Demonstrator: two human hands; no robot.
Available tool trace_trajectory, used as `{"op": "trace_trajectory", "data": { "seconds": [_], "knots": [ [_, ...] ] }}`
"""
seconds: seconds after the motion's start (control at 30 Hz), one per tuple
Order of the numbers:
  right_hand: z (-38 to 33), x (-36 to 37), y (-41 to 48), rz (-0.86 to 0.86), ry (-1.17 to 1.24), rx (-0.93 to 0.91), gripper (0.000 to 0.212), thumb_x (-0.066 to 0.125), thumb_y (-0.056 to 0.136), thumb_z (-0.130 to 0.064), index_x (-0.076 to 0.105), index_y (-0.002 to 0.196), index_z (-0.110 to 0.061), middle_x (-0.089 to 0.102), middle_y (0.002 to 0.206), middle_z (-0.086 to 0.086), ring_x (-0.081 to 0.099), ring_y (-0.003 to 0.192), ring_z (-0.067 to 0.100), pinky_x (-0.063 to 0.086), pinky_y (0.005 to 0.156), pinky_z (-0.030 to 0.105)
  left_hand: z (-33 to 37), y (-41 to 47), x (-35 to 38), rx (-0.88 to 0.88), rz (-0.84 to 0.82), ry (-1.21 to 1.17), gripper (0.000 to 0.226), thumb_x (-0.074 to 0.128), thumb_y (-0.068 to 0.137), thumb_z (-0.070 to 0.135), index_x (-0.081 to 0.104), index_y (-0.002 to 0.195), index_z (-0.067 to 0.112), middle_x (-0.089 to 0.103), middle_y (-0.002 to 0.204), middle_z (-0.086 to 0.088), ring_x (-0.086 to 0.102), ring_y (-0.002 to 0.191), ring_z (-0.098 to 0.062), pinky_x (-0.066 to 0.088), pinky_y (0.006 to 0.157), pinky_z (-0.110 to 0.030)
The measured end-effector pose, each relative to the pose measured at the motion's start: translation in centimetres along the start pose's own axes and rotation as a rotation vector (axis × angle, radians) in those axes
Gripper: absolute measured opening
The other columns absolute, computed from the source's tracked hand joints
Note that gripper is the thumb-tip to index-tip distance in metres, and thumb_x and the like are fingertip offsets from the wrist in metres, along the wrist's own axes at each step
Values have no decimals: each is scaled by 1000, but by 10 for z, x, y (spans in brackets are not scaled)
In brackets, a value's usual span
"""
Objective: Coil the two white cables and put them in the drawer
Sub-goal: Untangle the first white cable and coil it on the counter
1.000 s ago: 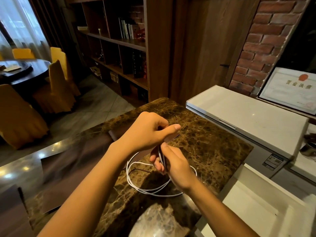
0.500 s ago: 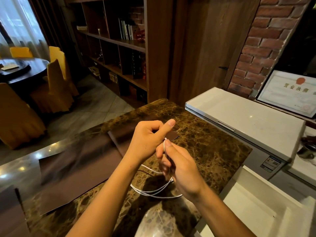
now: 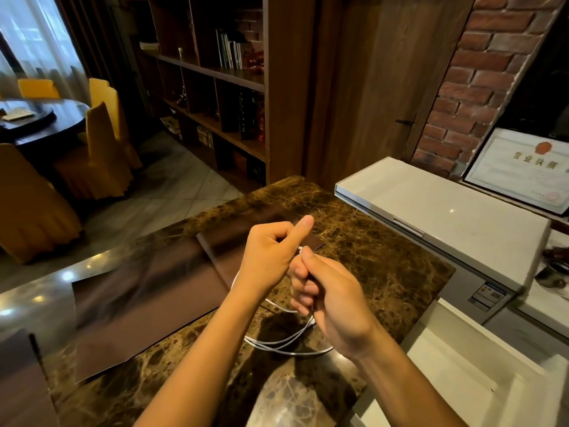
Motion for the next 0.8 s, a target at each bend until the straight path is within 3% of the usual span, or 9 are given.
{"op": "trace_trajectory", "data": {
  "seconds": [0.07,0.17,0.27,0.33,0.43,0.57,0.67,0.8],
  "knots": [
    [-2,-1,2,11,25,-9,40,38,106,-33,48,71,-15,31,59,-2,29,55,12,22,55,32,-7,-7,1,-47,40,-44,57,64,97,33,48,48,8,43,45,-4,39,45,-13,35,48,-22],
    [-5,-1,3,3,99,7,35,40,102,-34,48,75,-13,31,61,-1,29,56,12,23,56,32,-16,-18,7,-141,17,-128,53,56,101,39,52,52,22,51,48,-8,49,39,-16,40,41,-21],
    [-8,-2,6,-22,229,22,33,40,102,-32,52,78,-12,33,63,-1,31,57,12,25,58,31,-19,-29,16,-232,-10,-244,49,49,103,37,58,56,28,56,49,-1,50,35,-8,40,34,-16],
    [-10,-3,10,-30,326,23,34,40,103,-30,58,80,-12,34,64,-1,32,57,11,27,58,30,-24,-35,18,-210,3,-252,43,49,104,27,61,63,22,57,51,8,49,41,0,40,42,-12],
    [-18,-7,17,-35,400,9,37,38,105,-29,64,84,-12,36,66,-1,33,58,11,29,58,29,-36,-46,26,-124,-14,-176,30,56,97,16,65,69,22,60,62,14,50,61,1,42,59,-20],
    [-28,-11,22,-24,375,5,36,36,106,-28,62,88,-10,38,64,-2,32,58,11,34,53,25,-44,-59,35,-150,-6,-80,18,48,88,11,52,71,6,54,64,15,41,62,-1,36,58,-21],
    [-31,-17,25,-3,324,-18,35,37,106,-28,61,89,-9,39,63,-2,33,57,11,34,52,25,-42,-63,39,-202,-75,10,31,45,95,6,50,68,20,52,55,16,39,53,2,32,54,-19],
    [-36,-35,34,63,271,-61,34,39,106,-27,62,90,-8,40,62,-3,34,56,10,32,53,26,-26,-74,50,-201,-189,203,46,48,106,20,53,61,19,53,51,9,47,50,-3,38,56,-22]
  ]
}}
Point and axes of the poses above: each hand's wrist, its own y-axis towards the middle knuckle, its own x-axis out of the palm, z = x × y, the point moved 8 cm from there along y, towards the middle knuckle
